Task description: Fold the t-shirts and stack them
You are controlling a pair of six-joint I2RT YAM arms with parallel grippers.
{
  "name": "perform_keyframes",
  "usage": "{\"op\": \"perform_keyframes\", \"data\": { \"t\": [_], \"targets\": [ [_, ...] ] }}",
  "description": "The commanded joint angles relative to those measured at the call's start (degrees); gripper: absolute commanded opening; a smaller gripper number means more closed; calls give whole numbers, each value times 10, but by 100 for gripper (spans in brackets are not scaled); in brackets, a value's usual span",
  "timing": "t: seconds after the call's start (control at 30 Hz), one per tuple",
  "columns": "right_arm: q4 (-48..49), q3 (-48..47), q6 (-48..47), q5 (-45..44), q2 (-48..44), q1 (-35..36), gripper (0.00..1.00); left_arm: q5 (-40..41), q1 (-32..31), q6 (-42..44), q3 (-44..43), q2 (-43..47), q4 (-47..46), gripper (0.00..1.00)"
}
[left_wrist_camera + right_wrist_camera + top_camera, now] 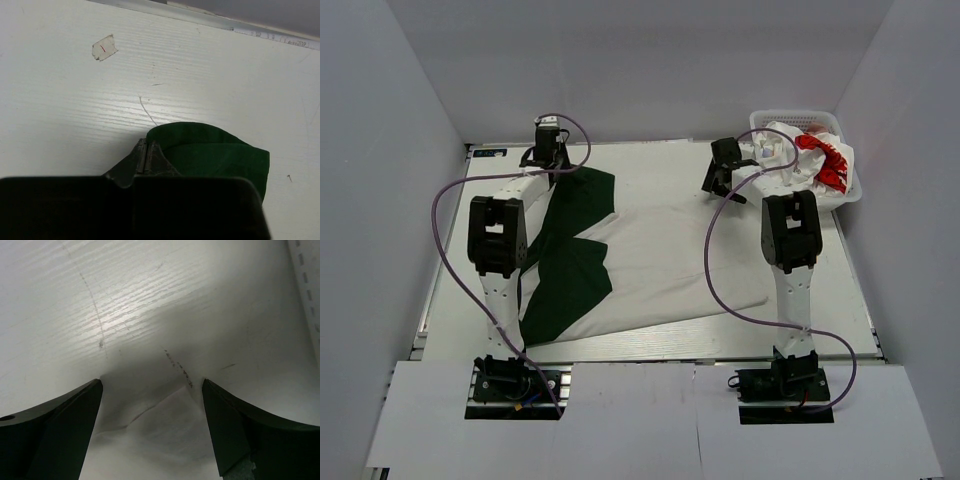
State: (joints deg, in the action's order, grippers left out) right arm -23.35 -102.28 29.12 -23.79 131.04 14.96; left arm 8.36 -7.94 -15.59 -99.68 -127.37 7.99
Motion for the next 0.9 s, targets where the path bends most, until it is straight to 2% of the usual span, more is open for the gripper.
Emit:
{"op": "perform_keyframes", "data": {
  "t": [0.0,0.13,0.17,0.23,0.27,0.37,0.43,0.47,0.5,0.7,0.87],
  "targets": [
    [15,-8,1,12,18,-4,84,-4,-5,17,14,44,-19,0],
    [6,16,15,17,-1,-4,71,-4,-5,23,34,63,-19,0],
    [9,23,15,16,-4,-3,61,2,-5,28,46,69,-25,0],
    [25,52,10,14,-24,-1,54,19,-5,29,51,89,-25,0],
    [25,58,12,10,-33,-1,47,27,-5,29,66,95,-32,0],
    [30,87,17,-2,-51,-2,46,41,-10,29,84,119,-38,0],
    [32,104,16,-5,-61,1,32,41,-10,34,91,124,-38,0],
    [39,106,16,-2,-63,-1,22,48,-10,34,98,132,-38,0],
    [38,107,-2,6,-66,1,0,53,-10,34,108,142,-38,0],
    [64,117,-26,6,-98,5,0,48,-15,34,158,193,-44,0],
    [149,209,-44,17,-182,11,0,56,-27,6,211,251,-39,0]
  ]
}}
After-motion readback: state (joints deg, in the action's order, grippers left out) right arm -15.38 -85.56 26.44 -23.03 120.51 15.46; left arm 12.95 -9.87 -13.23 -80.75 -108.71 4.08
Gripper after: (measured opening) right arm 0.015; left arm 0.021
